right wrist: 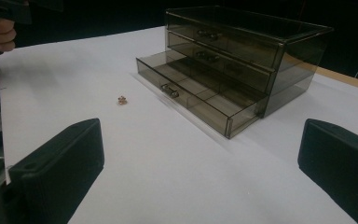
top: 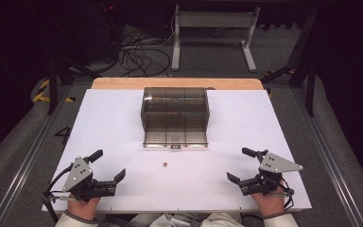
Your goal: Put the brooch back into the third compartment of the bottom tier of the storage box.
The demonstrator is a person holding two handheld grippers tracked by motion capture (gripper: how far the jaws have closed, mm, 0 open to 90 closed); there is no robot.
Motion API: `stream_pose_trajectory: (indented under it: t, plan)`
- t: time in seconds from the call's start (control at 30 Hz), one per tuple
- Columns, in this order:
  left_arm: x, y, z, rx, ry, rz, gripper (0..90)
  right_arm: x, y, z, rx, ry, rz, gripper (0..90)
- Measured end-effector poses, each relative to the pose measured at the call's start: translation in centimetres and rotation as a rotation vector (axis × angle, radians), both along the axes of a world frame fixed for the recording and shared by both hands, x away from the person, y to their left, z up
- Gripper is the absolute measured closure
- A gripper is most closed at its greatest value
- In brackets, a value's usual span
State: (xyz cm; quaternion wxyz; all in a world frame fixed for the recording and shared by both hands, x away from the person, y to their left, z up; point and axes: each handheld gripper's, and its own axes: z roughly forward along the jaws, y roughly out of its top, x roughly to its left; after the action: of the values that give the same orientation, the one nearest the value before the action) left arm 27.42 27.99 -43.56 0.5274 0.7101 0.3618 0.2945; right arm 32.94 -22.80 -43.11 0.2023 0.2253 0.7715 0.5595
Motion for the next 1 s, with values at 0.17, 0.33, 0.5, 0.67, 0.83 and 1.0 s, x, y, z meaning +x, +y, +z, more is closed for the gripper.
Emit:
stream_pose_trajectory:
  t: [0.17, 0.33, 0.5, 0.67, 0.83, 1.0]
  plan:
    - [-0.06, -0.19, 0.11, 0.049, -0.014, 0.003, 1.3, -0.04, 0.09, -0.09, -0.001, 0.005, 0.007, 1.6]
    - [-0.05, -0.17, 0.18, 0.044, -0.018, -0.017, 1.4, -0.10, 0.13, -0.14, -0.007, 0.003, 0.012, 1.7]
    - [0.16, -0.07, 0.16, 0.023, 0.002, -0.015, 1.9, -0.12, 0.08, -0.18, -0.005, 0.007, 0.010, 2.1]
    - [0.46, 0.17, 0.11, 0.008, 0.033, 0.000, 1.8, -0.12, 0.01, -0.22, -0.002, 0.012, 0.010, 2.1]
    - [0.41, 0.03, 0.29, 0.027, 0.018, -0.011, 2.1, -0.07, 0.03, -0.30, -0.005, 0.017, 0.011, 2.5]
    - [0.48, -0.23, 0.40, 0.056, 0.026, 0.004, 2.6, -0.04, -0.01, -0.32, -0.002, 0.020, 0.014, 3.3]
